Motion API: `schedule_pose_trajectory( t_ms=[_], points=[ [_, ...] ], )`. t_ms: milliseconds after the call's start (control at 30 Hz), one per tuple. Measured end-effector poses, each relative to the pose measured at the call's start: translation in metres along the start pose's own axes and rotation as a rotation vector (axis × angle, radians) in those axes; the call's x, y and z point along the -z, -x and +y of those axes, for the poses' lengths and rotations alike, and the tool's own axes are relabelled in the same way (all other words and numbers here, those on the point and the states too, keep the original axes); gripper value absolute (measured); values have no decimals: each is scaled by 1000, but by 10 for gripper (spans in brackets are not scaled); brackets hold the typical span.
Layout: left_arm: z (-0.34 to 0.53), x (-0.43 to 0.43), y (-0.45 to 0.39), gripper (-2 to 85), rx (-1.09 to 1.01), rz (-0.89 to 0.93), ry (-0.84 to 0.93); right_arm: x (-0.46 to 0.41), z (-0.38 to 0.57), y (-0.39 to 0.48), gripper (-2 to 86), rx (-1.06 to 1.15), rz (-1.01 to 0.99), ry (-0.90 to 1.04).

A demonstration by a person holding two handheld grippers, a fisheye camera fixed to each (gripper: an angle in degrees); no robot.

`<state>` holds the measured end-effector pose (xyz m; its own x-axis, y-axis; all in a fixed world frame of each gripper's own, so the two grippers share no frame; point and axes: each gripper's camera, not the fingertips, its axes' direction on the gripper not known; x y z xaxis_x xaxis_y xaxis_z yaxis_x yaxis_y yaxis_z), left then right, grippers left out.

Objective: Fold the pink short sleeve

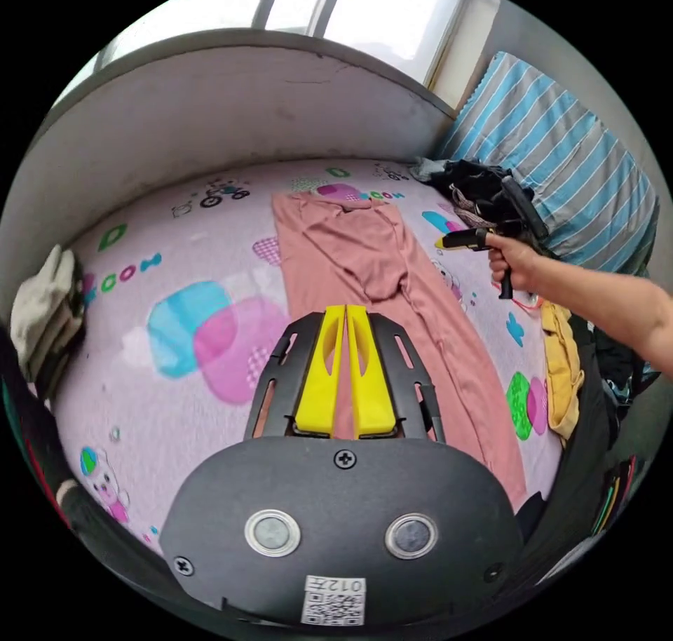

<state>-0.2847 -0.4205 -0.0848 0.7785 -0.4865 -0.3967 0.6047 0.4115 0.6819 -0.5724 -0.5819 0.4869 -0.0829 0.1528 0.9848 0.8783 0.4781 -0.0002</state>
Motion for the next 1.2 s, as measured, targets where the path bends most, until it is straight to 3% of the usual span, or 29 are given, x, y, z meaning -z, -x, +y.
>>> schedule_pose_trajectory(
  t_ms=[233,400,633,933,1033,1200],
  points=[
    [-144,-82,-32,8,-66,-29,99,3,-35,3,-6,38,0,-55],
    [-199,-127,-58,10,-112,-292,199,3,-69,6,-1,41,-20,-109],
    [-212,-137,-71,10,-153,-320,233,-11,-103,44,13,257,180,-67],
    [-227,-126,-98,9,-153,-366,200,-32,-110,71,11,311,135,65],
    [-233,-121,-102,8,-126,-360,192,-36,-105,78,0,337,209,48],
    [-241,-109,-99,6,-90,-305,165,-19,-96,84,-4,340,151,-38]
  ],
)
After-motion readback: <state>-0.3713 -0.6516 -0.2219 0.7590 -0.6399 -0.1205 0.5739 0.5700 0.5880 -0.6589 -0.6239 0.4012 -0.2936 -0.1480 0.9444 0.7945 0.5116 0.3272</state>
